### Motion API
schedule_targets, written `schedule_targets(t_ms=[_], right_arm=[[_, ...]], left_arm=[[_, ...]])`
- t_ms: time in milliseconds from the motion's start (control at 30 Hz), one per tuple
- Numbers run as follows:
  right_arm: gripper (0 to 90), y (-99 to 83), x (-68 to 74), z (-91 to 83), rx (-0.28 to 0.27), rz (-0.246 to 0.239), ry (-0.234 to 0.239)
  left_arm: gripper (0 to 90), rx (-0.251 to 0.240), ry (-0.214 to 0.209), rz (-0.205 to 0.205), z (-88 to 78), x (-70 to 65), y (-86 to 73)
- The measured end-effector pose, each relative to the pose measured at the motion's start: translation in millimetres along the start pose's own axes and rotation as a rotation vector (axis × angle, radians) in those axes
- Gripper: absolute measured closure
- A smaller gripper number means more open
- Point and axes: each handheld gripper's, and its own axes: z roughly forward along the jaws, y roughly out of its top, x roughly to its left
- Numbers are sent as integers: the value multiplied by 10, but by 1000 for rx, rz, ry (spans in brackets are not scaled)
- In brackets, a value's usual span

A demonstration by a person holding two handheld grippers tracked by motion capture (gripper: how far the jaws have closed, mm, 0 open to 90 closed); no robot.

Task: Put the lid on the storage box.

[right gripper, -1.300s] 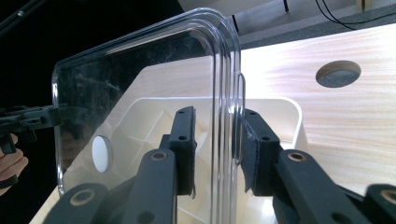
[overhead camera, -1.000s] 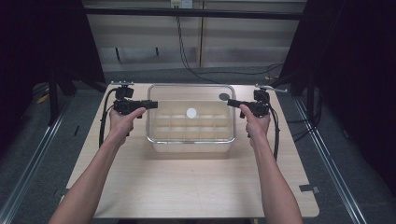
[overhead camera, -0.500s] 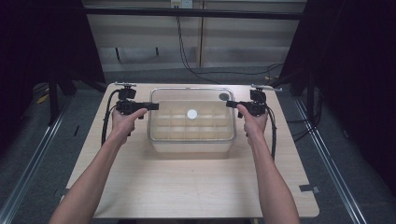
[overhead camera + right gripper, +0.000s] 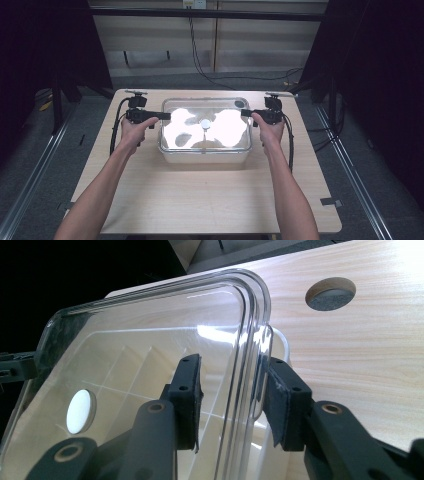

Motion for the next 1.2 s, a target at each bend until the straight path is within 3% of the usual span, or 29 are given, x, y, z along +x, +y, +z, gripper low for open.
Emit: schedule_targets(t_ms=[267,533,767,833,900,933,1200], right_arm=[[595,-27,-15,62,16,0,-21],[561,-70,-5,106,34,-17,-62],[549,-94,-17,141,54,-21,-79],[542,-100,-18,153,61,-22,-86],[539,-110,-25,159,63,-19,-86],[538,-115,-31,165,64,-18,-89],[515,-126,-24,191,75,-6,-99]], left_arm=[[562,13,-2,-2,31,44,-32],[560,43,31,8,66,37,-49],[546,44,13,-28,116,78,-93],[545,50,16,-17,120,85,-97],[542,44,18,-38,138,71,-102],[540,58,23,-21,143,81,-102],[518,53,39,-12,157,52,-103]])
